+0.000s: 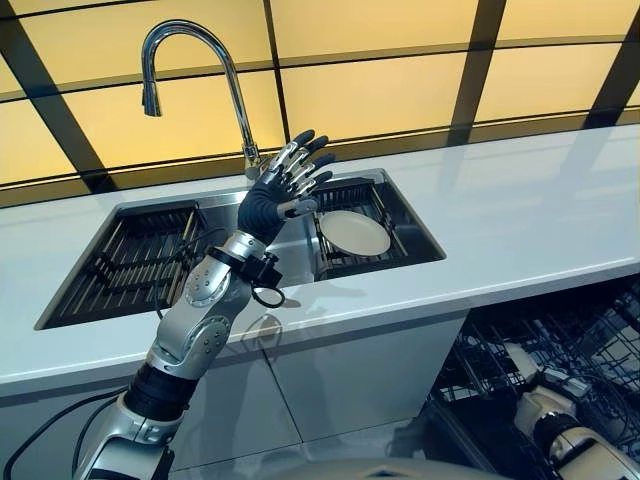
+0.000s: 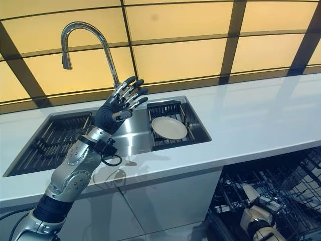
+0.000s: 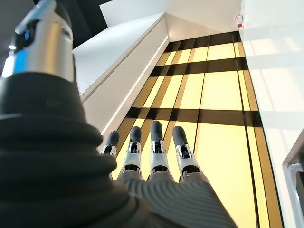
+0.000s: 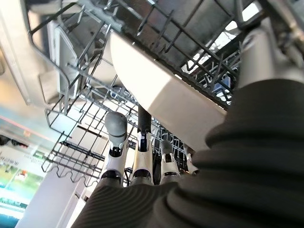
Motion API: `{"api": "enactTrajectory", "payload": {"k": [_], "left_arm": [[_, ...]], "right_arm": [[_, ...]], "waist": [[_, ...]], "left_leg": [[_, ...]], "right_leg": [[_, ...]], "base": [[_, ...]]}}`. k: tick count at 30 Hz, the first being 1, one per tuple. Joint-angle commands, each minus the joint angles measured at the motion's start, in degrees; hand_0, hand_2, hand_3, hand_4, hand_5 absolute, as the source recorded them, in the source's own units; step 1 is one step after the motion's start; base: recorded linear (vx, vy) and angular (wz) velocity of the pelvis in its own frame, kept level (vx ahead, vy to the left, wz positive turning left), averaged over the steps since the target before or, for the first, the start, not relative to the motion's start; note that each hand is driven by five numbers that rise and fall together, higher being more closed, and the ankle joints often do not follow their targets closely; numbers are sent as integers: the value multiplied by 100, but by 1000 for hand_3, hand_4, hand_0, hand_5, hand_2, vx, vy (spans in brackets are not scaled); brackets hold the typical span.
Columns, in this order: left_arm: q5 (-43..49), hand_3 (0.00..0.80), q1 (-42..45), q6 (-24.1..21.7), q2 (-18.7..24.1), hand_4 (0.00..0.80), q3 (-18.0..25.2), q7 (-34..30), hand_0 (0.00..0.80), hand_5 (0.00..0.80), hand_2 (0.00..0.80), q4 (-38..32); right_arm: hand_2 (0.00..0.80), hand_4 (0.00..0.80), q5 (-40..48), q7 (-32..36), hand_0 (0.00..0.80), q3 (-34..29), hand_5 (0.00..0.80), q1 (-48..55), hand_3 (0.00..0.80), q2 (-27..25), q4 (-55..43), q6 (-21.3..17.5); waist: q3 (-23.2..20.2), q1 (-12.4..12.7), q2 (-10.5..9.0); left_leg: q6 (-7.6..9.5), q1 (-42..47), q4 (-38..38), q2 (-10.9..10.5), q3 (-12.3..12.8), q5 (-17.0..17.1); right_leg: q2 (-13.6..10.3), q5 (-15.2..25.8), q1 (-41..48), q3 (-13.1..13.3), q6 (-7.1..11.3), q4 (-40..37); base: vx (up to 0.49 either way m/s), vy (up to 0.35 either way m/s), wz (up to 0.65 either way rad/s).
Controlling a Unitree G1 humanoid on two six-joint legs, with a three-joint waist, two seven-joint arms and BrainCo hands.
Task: Take plates into dishwasher
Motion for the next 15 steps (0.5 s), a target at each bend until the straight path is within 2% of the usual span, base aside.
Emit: {"api": "enactTrajectory", "payload": {"k": [1, 5, 8, 15], "left_arm": [[104, 0, -363, -292, -58, 0, 404, 2, 0, 0, 0, -60], [228, 0, -212, -340, -50, 0, 582, -56, 0, 0, 0, -68], [288, 0, -123, -386, -39, 0, 711, -44, 0, 0, 0, -88], [481, 0, 40, -455, -73, 0, 966, 52, 0, 0, 0, -128]], "right_arm": [[0, 0, -25, -185, 0, -183, 0, -333, 0, -489, -160, -30], [0, 0, -303, 14, 0, -636, 0, 26, 0, -763, -1100, 62], [0, 0, -512, 88, 0, -1066, 0, 285, 0, -899, -1734, -35], [0, 0, -1328, 722, 0, -2002, 0, 937, 0, -868, -3519, -165]], "waist": [[185, -23, -154], [221, -182, -174], [259, -314, -174], [302, -638, -153]], "left_leg": [[432, 286, 46, -157, 47, -717], [429, 287, 46, -139, 119, -721], [432, 287, 46, -128, 168, -720], [451, 275, 46, -120, 345, -733]], "right_leg": [[220, 222, -279, -39, 172, 52], [242, 238, -302, 40, 170, 52], [261, 251, -324, 111, 172, 52], [302, 263, -397, 299, 191, 52]], "base": [[6, 0, -17], [1, -1, -4], [-3, 2, -1], [-10, 15, -13]]}}
